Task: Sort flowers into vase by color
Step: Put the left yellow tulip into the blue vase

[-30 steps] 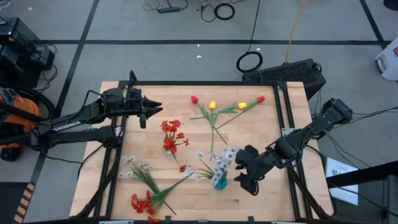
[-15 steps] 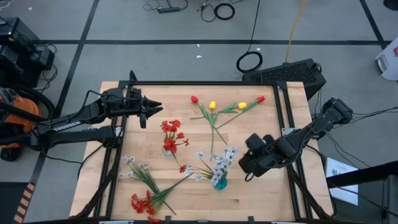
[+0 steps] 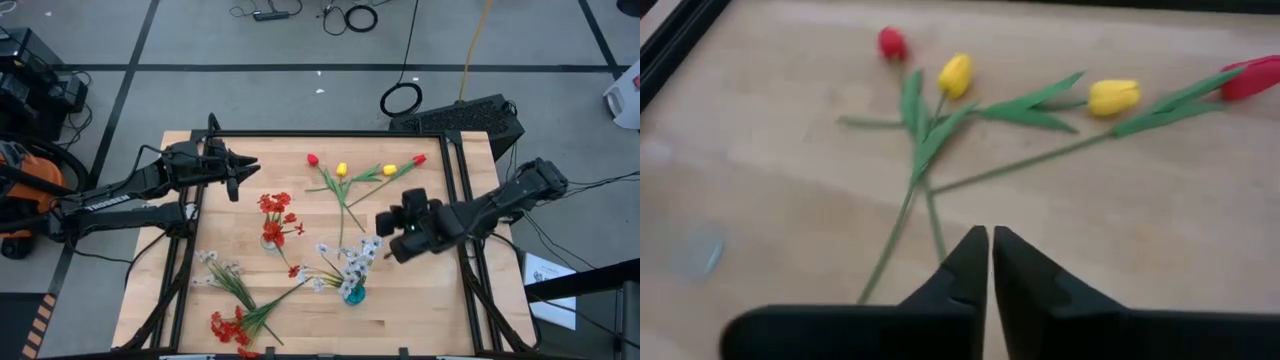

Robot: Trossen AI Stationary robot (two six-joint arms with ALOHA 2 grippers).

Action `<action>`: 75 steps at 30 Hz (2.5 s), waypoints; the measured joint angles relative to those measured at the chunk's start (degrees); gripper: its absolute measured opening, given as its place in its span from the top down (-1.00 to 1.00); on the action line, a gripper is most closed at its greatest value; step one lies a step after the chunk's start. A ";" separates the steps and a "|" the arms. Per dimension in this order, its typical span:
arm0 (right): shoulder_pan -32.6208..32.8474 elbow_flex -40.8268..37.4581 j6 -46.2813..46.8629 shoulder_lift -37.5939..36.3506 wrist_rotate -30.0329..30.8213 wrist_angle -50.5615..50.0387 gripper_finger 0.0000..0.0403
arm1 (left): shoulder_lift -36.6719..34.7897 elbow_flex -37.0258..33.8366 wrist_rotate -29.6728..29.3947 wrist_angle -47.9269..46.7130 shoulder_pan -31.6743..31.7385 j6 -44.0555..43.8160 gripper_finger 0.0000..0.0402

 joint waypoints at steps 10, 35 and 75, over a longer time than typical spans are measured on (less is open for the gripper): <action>-15.88 0.00 -13.12 0.00 -9.78 7.08 0.99 | 0.00 0.00 -6.09 -3.76 0.02 0.67 0.38; -45.29 -14.05 -29.18 0.05 -27.21 32.35 1.00 | -0.11 4.76 -14.44 -23.73 0.00 -7.68 0.58; -49.91 -15.63 -42.44 6.84 -30.31 40.70 0.40 | -0.11 4.72 -14.33 -23.43 0.02 -11.99 0.63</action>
